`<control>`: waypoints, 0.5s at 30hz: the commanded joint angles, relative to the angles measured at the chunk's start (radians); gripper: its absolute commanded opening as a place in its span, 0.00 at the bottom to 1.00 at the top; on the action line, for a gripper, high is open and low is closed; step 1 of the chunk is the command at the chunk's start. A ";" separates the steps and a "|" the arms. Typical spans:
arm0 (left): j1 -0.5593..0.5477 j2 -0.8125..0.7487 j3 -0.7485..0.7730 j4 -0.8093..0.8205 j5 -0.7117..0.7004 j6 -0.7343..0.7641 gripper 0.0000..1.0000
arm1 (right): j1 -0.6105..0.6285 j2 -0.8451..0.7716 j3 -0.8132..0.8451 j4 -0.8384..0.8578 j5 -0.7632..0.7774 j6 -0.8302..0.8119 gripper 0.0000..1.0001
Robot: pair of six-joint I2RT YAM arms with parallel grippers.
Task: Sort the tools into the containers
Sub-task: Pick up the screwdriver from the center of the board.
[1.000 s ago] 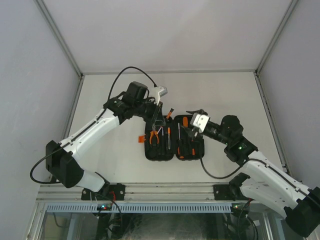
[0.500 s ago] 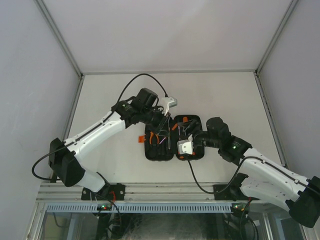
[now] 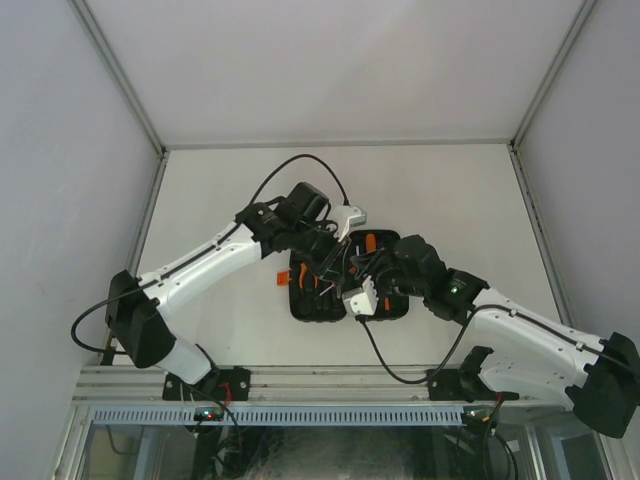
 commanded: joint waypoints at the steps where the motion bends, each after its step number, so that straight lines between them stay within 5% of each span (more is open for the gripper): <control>1: -0.012 -0.001 0.060 -0.003 0.014 0.037 0.03 | 0.015 0.016 0.047 -0.017 0.022 -0.025 0.21; 4: -0.011 -0.018 0.057 -0.002 -0.003 0.039 0.12 | 0.016 0.017 0.056 -0.043 0.023 -0.011 0.11; 8: -0.012 -0.063 0.039 0.040 -0.059 0.029 0.40 | 0.016 0.003 0.068 -0.081 0.024 0.035 0.01; 15: -0.007 -0.144 0.010 0.146 -0.151 -0.030 0.63 | 0.016 -0.029 0.048 -0.109 0.030 0.220 0.00</control>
